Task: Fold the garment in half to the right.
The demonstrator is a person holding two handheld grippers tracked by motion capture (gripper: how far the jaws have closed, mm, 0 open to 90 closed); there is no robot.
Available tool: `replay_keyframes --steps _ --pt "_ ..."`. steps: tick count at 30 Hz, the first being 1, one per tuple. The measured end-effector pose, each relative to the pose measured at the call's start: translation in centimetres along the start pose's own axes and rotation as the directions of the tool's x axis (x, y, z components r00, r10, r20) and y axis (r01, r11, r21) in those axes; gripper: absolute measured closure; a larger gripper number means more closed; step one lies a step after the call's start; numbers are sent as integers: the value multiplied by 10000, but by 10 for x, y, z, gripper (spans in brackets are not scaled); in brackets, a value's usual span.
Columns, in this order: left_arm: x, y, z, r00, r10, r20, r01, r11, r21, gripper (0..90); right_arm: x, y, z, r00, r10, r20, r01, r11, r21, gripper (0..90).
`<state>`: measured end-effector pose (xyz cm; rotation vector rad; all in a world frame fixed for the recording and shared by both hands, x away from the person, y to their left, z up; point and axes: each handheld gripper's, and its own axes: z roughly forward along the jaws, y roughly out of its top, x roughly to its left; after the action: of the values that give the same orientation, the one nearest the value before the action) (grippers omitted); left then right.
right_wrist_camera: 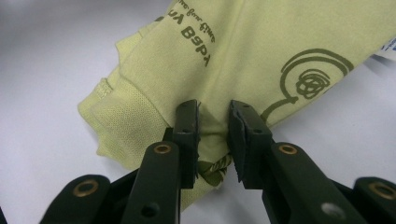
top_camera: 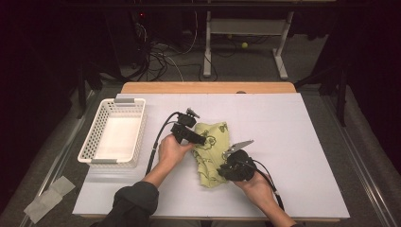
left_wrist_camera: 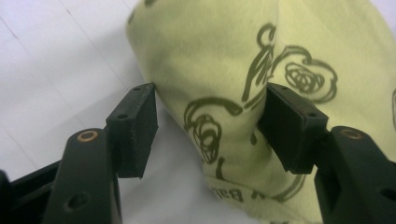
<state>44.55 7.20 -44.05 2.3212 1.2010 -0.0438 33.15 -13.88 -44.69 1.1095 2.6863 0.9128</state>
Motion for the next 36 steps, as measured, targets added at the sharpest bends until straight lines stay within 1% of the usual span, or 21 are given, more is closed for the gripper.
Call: replay_keyframes --steps 1,3,4,5,6,7,9,10,12,15,19,21,23,25,27,30,32,35,36 --pt "2 -2 0 9995 -85 306 86 10000 -17 394 0 0 0 10000 -5 10 5 10000 3 735" --pt "6 -4 0 9960 -268 853 277 9996 -88 486 1 0 0 10000 -30 53 30 10000 13 733" --pt "6 -4 0 9953 -266 932 279 9995 -127 533 1 1 0 9999 -82 93 81 10000 18 732" --pt "6 -4 -1 9955 -158 935 171 9998 -126 568 2 1 0 9999 -84 121 83 10000 28 732" --pt "5 -4 -2 9956 -136 924 150 9998 -146 595 2 1 0 9998 -149 141 148 9999 31 731" --pt "5 -4 -4 9957 -112 919 127 9998 -158 621 2 1 0 9998 -113 149 113 9999 32 730" --pt "7 -4 -6 9955 -54 946 73 9998 -187 664 1 2 0 9998 -147 160 147 9999 -4 729" --pt "8 -4 -7 9950 -143 985 168 9995 -254 679 1 2 1 9998 -144 160 145 9999 -38 727" --pt "11 -4 -9 9954 -96 950 122 9996 -268 695 2 3 1 9997 -163 203 165 9998 -104 724" --pt "14 -3 -11 9973 -78 730 101 9995 -313 704 5 7 3 9986 -396 345 401 9991 -128 722" --pt "23 -3 -17 9993 -159 339 172 9991 -390 706 8 13 8 9982 -508 328 513 9986 -162 720" --pt "30 -5 -20 9993 -286 256 298 9986 -442 703 11 16 10 9975 -588 387 593 9982 -121 719" --pt "35 -7 -21 9985 -388 382 406 9980 -477 685 13 19 13 9963 -732 446 737 9972 -92 719" --pt "34 -8 -21 9991 -314 293 330 9980 -536 628 14 20 16 9964 -722 446 724 9974 -27 719" --pt "29 -9 -23 9999 -164 51 166 9983 -555 563 14 20 17 9966 -695 432 696 9976 -9 716" --pt "24 -10 -25 9997 -83 -220 65 9969 -787 479 14 18 16 9968 -661 458 662 9978 3 705" --pt "22 -13 -27 9992 -25 -400 -11 9959 -908 430 13 17 16 9955 -815 479 819 9966 -62 693" --pt "20 -17 -30 9980 60 -626 -127 9942 -1065 392 13 17 14 9961 -747 472 753 9971 -104 684" --pt "20 -18 -31 9977 124 -668 -197 9936 -1111 391 13 17 14 9963 -708 487 715 9973 -140 677"
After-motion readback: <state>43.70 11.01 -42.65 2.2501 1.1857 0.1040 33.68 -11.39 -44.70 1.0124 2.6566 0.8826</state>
